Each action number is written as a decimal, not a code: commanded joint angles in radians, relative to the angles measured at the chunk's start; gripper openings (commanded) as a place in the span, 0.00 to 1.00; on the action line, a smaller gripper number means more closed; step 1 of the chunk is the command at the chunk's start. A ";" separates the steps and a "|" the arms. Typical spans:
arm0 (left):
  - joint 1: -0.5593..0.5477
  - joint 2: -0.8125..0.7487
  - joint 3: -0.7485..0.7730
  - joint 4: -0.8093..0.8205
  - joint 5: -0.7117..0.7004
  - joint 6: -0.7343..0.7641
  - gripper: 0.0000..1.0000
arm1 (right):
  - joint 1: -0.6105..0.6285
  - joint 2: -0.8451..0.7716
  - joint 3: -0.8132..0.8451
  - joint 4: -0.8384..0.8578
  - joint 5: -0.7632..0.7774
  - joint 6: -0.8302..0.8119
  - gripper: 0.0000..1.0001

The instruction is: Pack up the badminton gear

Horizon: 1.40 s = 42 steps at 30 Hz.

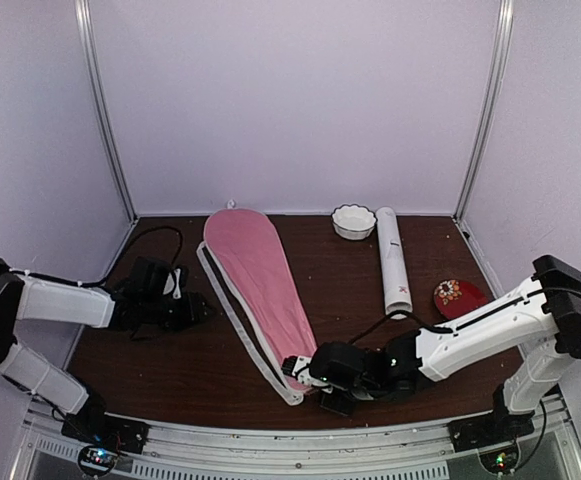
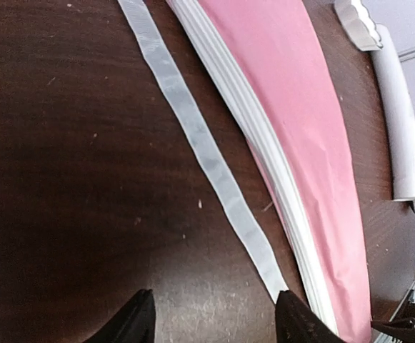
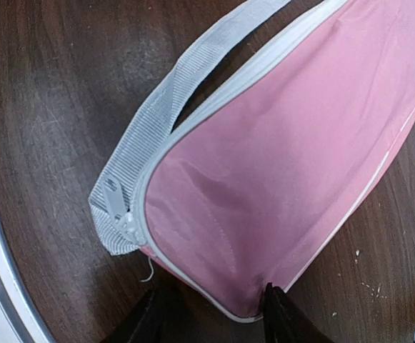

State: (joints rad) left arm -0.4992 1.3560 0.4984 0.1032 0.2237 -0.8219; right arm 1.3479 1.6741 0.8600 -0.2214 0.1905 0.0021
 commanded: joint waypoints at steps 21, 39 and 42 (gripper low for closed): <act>0.022 0.470 0.504 -0.216 -0.316 -0.105 0.38 | -0.114 -0.162 0.011 -0.038 -0.047 0.171 0.50; -0.064 0.711 0.911 -0.760 -0.526 -0.011 0.37 | -0.217 -0.243 -0.068 0.032 -0.089 0.171 0.49; -0.069 0.695 0.890 -0.711 -0.503 -0.014 0.39 | -0.217 -0.247 -0.077 0.036 -0.098 0.170 0.49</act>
State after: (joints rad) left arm -0.5587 2.0457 1.3911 -0.6312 -0.2928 -0.8513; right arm 1.1339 1.4471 0.8032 -0.2119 0.1108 0.1650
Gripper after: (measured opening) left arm 0.383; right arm 0.489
